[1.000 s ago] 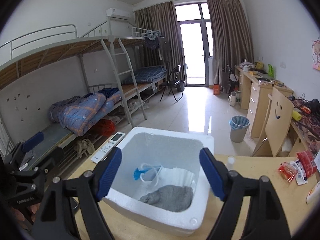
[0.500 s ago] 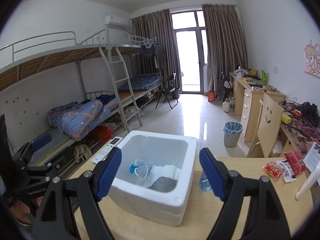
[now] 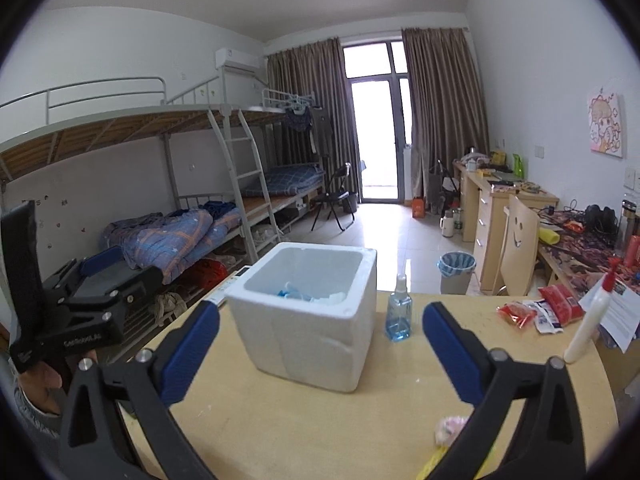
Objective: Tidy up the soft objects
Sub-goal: 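Move both grippers back toward the yellow mesh net on the table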
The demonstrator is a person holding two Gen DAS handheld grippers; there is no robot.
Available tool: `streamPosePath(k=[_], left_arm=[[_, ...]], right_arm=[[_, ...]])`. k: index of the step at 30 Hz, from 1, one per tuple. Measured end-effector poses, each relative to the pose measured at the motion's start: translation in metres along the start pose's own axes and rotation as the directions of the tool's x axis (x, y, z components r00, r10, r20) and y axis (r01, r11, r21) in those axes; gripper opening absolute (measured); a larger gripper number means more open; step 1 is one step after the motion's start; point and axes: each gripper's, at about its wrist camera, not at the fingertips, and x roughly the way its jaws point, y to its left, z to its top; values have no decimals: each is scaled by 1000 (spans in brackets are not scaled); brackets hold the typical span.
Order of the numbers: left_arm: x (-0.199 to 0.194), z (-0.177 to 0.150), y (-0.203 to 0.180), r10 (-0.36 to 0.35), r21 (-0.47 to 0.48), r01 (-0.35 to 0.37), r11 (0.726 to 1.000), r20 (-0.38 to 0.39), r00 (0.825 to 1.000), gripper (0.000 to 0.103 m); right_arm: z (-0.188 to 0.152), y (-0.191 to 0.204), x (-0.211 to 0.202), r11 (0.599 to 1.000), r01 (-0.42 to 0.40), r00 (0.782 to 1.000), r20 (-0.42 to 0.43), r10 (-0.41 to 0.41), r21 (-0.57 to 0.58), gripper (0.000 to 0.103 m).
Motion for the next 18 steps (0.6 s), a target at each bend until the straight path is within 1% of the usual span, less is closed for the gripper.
streamPosePath(k=[4,6,9,12,15,18], left_arm=[[-22,-5,-2,-16,-13,16,1000,10,1000,102],[-36,-9,-4,-38,-14,39,999,19,999,102],[-54,-16,-10,-45,-21,46,999,38,998,102],[-66,-22,-14,-55,-16,56,998,50,997,102],[-72,-26,-14,-70,-11,71,997,53,996,102],[-78,-30,-15,-68,-23,69,997,59,996,102]], right_arm=[[-10,5,-21,999,30,999,26,-30,-21,103],[-13,7,-32,999,29,999,46,-28,-25,103],[-18,8,-48,999,49,995,83,-47,-19,103],[-26,12,-58,997,73,992,102,-68,-39,103],[-31,17,-61,997,65,992,113,-60,-38,103],[-38,20,-67,996,72,988,137,-65,-47,103]])
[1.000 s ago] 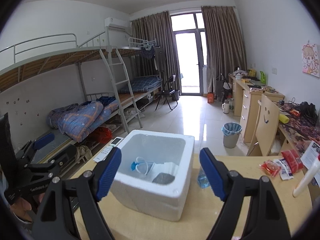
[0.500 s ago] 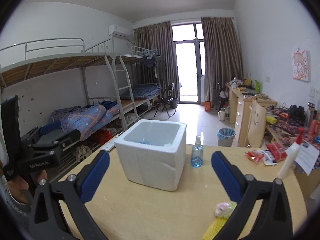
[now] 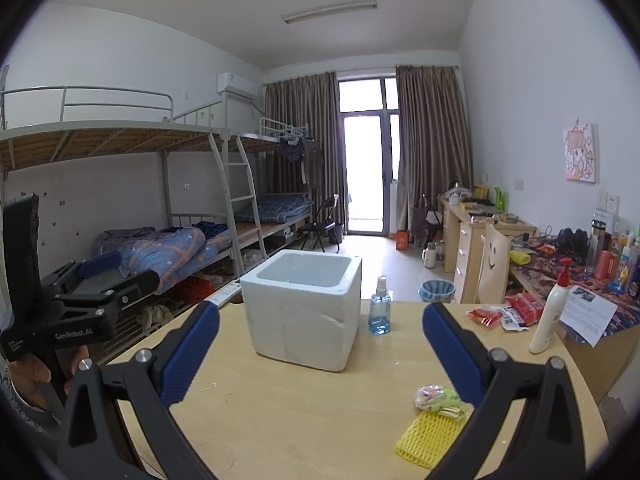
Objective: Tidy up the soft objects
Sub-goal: 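Move both grippers back toward the yellow mesh net on the table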
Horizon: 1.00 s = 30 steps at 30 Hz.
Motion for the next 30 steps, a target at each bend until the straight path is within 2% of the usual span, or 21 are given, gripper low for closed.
streamPosePath(k=[6,13,20,24,30], left_arm=[[-11,-16,-10,-13,12,13,1000,33,999,102],[-16,-45,-16,-67,-26,67,997,18,998,102],[-18,-75,-16,-28,-29,30,999,62,998,102],[-24,-88,-17,11,-32,-8,999,96,995,102],[-23,-98,-18,-2,-20,3,1000,71,997,102]], right_arm=[[-18,10,-9,998,59,998,34,-57,-32,103],[-43,4,-9,995,99,995,27,-99,-16,103],[-71,0,-20,991,130,991,44,-128,-23,103],[-86,-3,-22,987,158,987,24,-157,-15,103],[-101,-11,-23,986,165,986,-11,-165,24,103]])
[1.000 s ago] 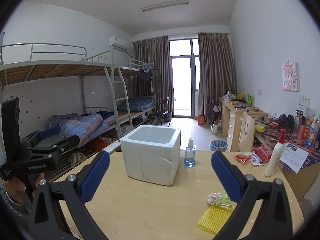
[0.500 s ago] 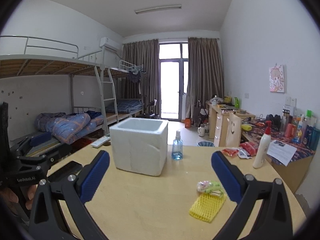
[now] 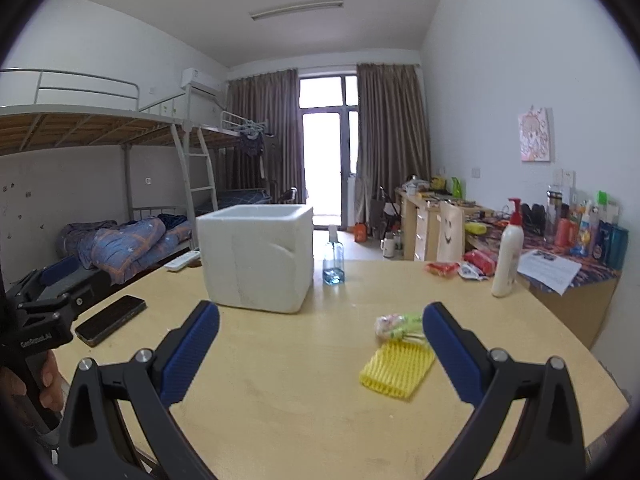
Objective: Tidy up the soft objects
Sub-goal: 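Move both grippers back toward the yellow mesh net on the table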
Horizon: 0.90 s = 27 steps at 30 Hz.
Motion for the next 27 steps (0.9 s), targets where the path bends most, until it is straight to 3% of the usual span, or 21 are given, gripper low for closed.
streamPosePath(k=[8,13,20,27], left_arm=[[3,-1,-5,-50,-24,49,998,-26,998,102],[10,1,-20,-99,-14,98,995,-31,995,102],[29,3,-54,-218,-5,218,976,-60,974,102],[45,4,-83,-280,25,284,959,-102,955,102]], right_arm=[[0,-9,-4,1000,7,1000,-7,-7,24,103],[-6,-27,-17,997,75,997,-9,-75,34,103],[-12,-63,-40,979,180,984,-18,-179,92,103],[-17,-82,-37,971,203,979,-52,-198,129,103]])
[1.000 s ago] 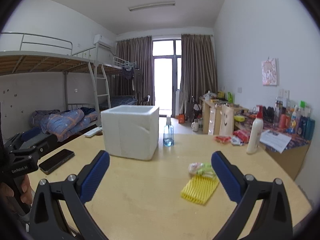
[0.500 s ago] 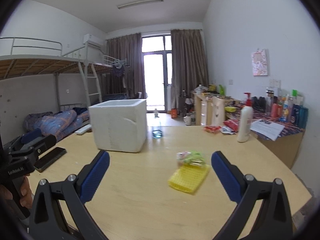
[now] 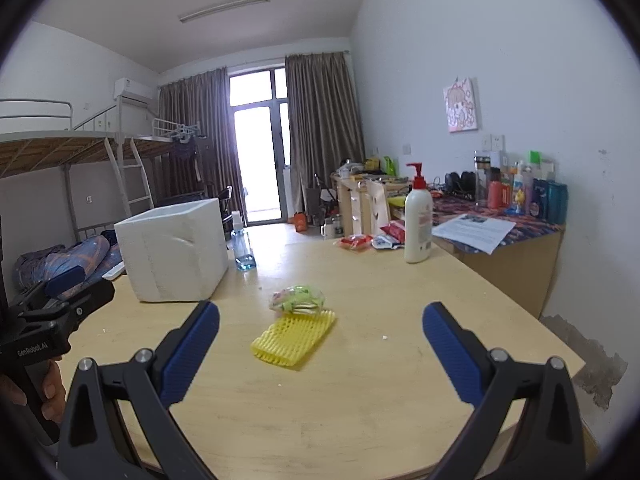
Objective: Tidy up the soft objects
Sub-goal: 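Move both grippers back toward the yellow mesh net on the table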
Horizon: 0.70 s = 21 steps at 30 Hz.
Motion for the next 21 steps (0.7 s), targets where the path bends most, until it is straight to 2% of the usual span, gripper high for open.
streamPosePath(k=[4,8,15,21], left_arm=[[15,4,-6,-19,3,19,1000,-50,999,102],[21,3,-9,-20,31,22,999,-54,998,102],[40,1,-4,-41,17,43,999,-95,995,102],[62,5,-1,-39,15,41,999,-137,990,102]], right_arm=[[1,-1,11,1000,1,999,-38,0,6,103],[-3,1,29,1000,3,997,-78,-4,-2,103],[-1,2,56,1000,-6,990,-139,4,-13,103],[-2,3,83,999,-45,975,-220,43,-6,103]])
